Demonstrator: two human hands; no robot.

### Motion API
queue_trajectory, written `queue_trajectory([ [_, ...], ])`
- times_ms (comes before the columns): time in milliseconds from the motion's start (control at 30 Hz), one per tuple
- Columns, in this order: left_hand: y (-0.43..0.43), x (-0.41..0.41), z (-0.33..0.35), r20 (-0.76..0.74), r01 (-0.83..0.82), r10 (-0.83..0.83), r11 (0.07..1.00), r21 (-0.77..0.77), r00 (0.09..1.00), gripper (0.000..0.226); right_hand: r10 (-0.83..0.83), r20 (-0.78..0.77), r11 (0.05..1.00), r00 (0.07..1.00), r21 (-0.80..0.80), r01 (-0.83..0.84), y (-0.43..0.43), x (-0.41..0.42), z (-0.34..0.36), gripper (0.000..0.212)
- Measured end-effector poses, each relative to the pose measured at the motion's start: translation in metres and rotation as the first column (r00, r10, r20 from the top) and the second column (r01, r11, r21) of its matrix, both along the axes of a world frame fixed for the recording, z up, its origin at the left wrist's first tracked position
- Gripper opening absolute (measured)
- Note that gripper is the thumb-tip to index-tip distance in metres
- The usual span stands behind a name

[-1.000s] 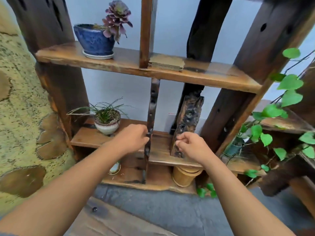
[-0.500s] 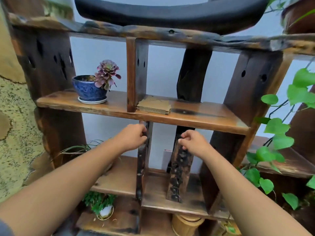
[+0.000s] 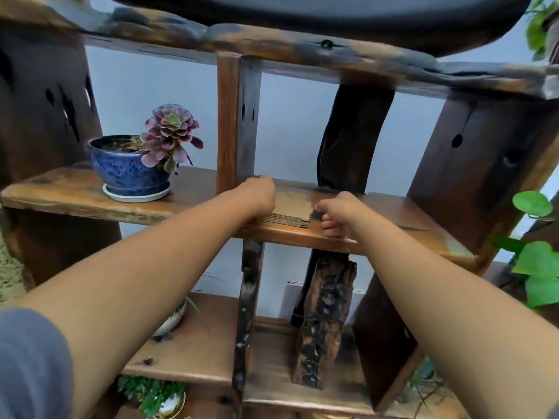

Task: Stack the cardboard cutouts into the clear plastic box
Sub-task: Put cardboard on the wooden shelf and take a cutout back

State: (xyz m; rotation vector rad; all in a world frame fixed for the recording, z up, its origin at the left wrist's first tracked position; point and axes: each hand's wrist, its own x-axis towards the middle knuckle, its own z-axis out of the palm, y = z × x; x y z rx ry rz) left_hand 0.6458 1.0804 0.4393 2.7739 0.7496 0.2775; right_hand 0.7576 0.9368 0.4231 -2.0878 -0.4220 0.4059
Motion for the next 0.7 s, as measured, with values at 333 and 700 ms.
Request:
queue_trajectory([
  [333,0.006,0.045,-0.023,-0.078,-0.086,0.095,0.991,0.103,0.992,0.042,-0.01,0.087,0.994,0.996,-0.109,0.019,0.019,0.023,-0.007,0.018],
  [700,0.008,0.029,-0.022,0.106,-0.15,0.179,0.96,-0.235,0.978,0.054,-0.06,-0.002,0.994,0.998,-0.097,0.059,0.011,0.008,-0.008,0.019],
])
